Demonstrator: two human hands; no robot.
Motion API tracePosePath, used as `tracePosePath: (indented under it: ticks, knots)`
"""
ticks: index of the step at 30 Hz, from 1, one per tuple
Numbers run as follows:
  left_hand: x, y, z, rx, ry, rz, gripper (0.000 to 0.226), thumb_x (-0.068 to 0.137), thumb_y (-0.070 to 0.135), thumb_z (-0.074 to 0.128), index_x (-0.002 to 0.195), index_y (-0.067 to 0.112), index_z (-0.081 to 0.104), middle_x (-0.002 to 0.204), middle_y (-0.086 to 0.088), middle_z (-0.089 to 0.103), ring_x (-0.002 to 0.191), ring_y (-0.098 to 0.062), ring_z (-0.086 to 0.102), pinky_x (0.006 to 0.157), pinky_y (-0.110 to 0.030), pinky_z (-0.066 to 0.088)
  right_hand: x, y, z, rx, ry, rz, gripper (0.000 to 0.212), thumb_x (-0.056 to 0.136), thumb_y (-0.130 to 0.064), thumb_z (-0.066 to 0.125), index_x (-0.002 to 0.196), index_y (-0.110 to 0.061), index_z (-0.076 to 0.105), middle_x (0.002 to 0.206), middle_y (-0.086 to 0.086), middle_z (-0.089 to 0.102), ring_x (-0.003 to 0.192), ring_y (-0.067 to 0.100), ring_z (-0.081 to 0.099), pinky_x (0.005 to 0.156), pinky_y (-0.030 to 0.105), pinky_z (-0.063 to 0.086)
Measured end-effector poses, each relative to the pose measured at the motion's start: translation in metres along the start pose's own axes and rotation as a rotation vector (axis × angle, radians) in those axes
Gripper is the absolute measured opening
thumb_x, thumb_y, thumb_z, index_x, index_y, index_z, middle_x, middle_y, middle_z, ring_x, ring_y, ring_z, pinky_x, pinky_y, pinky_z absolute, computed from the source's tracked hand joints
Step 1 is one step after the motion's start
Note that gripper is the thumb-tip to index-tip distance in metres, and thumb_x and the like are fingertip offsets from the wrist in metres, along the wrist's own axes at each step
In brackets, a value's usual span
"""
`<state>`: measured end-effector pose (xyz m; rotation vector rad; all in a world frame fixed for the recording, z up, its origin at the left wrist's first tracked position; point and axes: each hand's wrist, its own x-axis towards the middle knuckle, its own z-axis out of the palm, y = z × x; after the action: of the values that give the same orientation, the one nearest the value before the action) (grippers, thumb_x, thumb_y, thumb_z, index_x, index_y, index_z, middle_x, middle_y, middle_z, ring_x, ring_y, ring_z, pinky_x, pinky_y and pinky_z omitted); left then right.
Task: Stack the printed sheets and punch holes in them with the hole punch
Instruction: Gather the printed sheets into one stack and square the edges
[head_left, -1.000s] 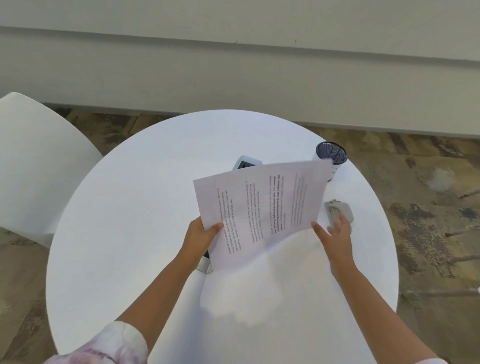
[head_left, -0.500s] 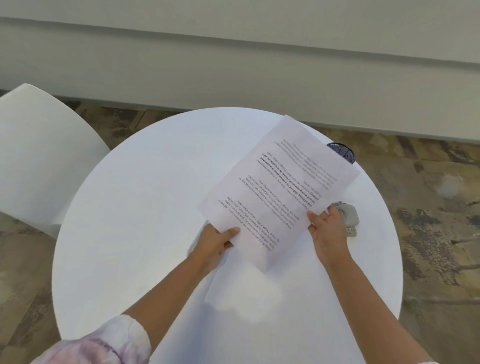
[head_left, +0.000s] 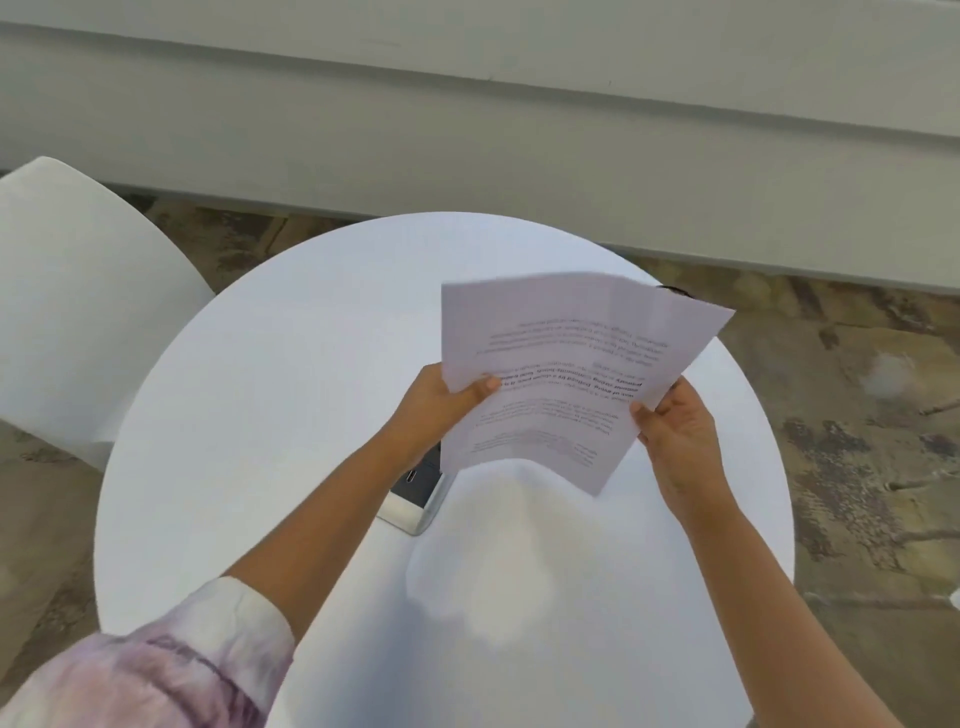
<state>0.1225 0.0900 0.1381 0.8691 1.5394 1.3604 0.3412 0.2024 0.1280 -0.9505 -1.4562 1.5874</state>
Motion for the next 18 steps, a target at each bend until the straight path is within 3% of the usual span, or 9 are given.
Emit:
tracePosePath:
  ticks: [3,6,9,13,18]
  knots:
    - [-0.002,0.005,0.011,0.006,0.051,0.044,0.012,0.087,0.021,0.060,0.094,0.031,0.064,0.093,0.010,0.069,0.078,-0.007,0.068,0.072,-0.025,0.056,0.000,-0.001,0.000,-0.006,0.020,-0.040,0.035,0.090,0.005,0.048,0.125,0.001,0.047,0.118,0.008,0.063,0.115,0.031,0.057,0.098,0.047,0.048]
    - [-0.003,0.001,0.014,0.032,0.069,0.043,0.012,0.088,0.020,0.059,0.098,0.025,0.063,0.095,0.005,0.069,0.083,-0.014,0.067,0.074,-0.028,0.056,-0.003,0.003,-0.003,0.000,0.037,-0.033,0.035,0.090,0.006,0.047,0.124,-0.002,0.050,0.109,-0.005,0.068,0.112,0.027,0.059,0.094,0.039,0.052]
    - [-0.004,-0.013,0.015,0.054,0.080,-0.011,0.021,0.089,0.020,0.059,0.109,0.015,0.063,0.105,-0.005,0.068,0.094,-0.025,0.066,0.083,-0.039,0.054,-0.005,0.014,-0.005,-0.011,0.022,-0.002,0.033,0.089,0.007,0.048,0.120,-0.005,0.052,0.105,-0.008,0.070,0.109,0.025,0.061,0.095,0.041,0.051]
    - [-0.006,-0.026,0.017,0.034,0.100,-0.035,0.029,0.089,0.020,0.058,0.116,0.011,0.061,0.113,-0.009,0.067,0.100,-0.024,0.064,0.087,-0.040,0.052,-0.003,0.024,-0.001,-0.032,0.018,0.030,0.031,0.089,0.002,0.052,0.113,-0.016,0.057,0.106,-0.008,0.070,0.107,0.021,0.062,0.092,0.037,0.052]
    - [-0.003,-0.031,0.016,-0.072,0.213,-0.054,0.022,0.090,0.018,0.058,0.111,0.015,0.062,0.109,-0.006,0.067,0.093,-0.019,0.065,0.079,-0.030,0.055,-0.002,0.042,-0.004,-0.162,0.129,0.171,0.052,0.084,-0.009,0.064,0.128,-0.027,0.042,0.134,0.003,0.051,0.123,0.018,0.049,0.103,0.040,0.041]
